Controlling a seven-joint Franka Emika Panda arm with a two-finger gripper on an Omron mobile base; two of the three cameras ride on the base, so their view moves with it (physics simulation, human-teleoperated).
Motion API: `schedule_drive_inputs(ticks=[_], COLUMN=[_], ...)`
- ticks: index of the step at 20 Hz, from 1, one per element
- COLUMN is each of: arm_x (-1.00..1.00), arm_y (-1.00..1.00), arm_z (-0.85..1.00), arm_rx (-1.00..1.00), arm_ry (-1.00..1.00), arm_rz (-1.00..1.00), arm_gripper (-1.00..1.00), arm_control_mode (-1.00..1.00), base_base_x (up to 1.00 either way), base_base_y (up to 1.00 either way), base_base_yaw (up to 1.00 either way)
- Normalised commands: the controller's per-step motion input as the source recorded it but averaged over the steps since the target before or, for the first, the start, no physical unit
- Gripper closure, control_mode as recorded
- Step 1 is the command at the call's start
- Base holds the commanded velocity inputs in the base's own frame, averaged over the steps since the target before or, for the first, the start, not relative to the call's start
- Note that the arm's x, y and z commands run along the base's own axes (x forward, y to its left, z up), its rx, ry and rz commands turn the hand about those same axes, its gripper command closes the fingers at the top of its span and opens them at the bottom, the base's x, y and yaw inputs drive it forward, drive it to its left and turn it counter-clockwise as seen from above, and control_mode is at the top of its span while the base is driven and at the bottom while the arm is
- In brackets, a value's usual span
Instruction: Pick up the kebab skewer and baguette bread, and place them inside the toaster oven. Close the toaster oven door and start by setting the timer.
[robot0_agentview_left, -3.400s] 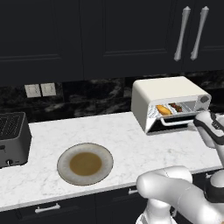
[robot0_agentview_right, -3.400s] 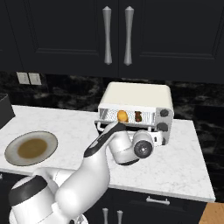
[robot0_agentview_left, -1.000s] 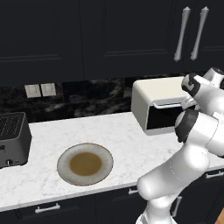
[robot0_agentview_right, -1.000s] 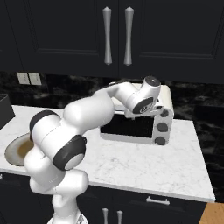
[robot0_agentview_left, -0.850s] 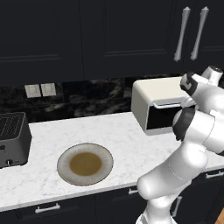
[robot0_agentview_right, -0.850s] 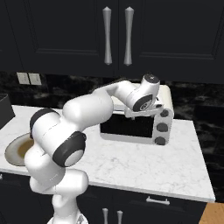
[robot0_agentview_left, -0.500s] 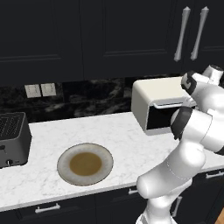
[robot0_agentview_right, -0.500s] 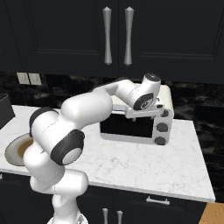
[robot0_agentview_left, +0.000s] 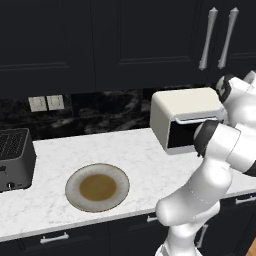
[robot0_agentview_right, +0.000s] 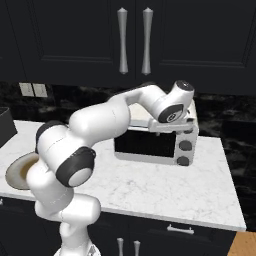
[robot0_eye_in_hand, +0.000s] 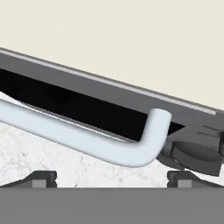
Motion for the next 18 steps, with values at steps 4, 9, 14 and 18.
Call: schedule_drive_inputs(ticks=[4,9,14,18], arm_x=[-0.42,-0.23,0.00,0.03], arm_y=[-0.32,-0.18,-0.09,-0.15], arm_z=[0.00,-0.06,-0.18,-0.06], arm_rx=[0.02,0.01,0.02,0.10], arm_ry=[-0.22,-0.31,-0.31,-0.20], arm_rz=[0.00,0.00,0.00,-0.02], arm_gripper=[-1.00,-1.00,-1.00,-1.00], arm_control_mode=[-1.00,-1.00,-1.00,-1.00], base_base_x=[0.00,0.00,0.00,0.00], base_base_y=[0.00,0.00,0.00,0.00], base_base_yaw=[0.00,0.00,0.00,0.00])
